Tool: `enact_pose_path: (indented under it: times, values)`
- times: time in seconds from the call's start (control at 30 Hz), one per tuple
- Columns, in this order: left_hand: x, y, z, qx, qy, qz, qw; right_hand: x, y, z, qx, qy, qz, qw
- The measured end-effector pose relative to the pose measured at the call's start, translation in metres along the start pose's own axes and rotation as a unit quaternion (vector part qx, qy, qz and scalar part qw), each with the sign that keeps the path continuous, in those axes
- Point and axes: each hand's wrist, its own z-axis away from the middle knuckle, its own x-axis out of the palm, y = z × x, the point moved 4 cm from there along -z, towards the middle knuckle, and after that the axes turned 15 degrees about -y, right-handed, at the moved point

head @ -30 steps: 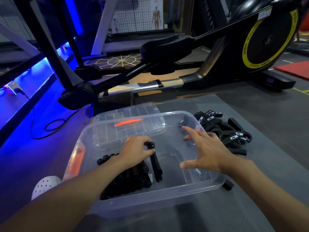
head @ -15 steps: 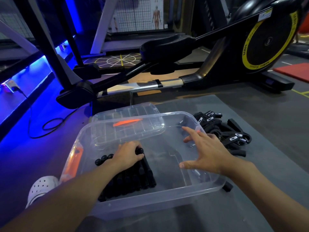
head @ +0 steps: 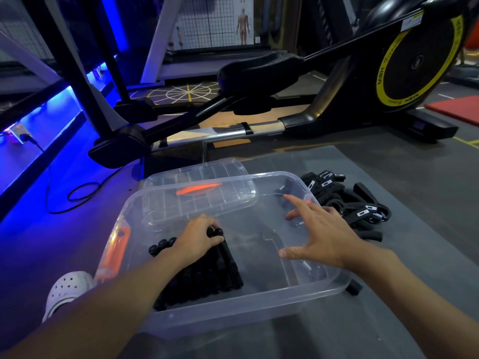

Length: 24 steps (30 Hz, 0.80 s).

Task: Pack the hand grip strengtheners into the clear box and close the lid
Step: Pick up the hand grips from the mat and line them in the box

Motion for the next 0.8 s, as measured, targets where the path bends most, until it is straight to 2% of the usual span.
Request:
enact_pose_path:
  times: [0.4,0.53,0.6,0.67,0.73,0.8]
  values:
    - [-0.004,0.005,0.005,0.005,-0.005,-0.005,1.000,0.000,0.000,0.001,-0.003,0.011,0.003,1.000]
    - [-0.022,0.043,0.012,0.052,0.095,0.054,0.993,0.001,0.007,0.000,-0.004,0.048,-0.066,0.997]
    - [-0.031,0.085,0.017,0.102,0.137,0.074,0.982,-0.002,0.012,0.005,-0.027,0.123,-0.213,0.969]
    - [-0.034,0.136,0.021,0.160,0.151,0.085,0.972,-0.008,0.024,0.018,-0.028,0.225,-0.352,0.908]
    - [-0.027,0.185,0.022,0.227,0.140,0.087,0.960,-0.009,0.047,0.032,0.008,0.300,-0.408,0.862]
    - [-0.011,0.227,0.017,0.273,0.108,0.078,0.953,0.002,0.078,0.045,0.064,0.321,-0.421,0.846]
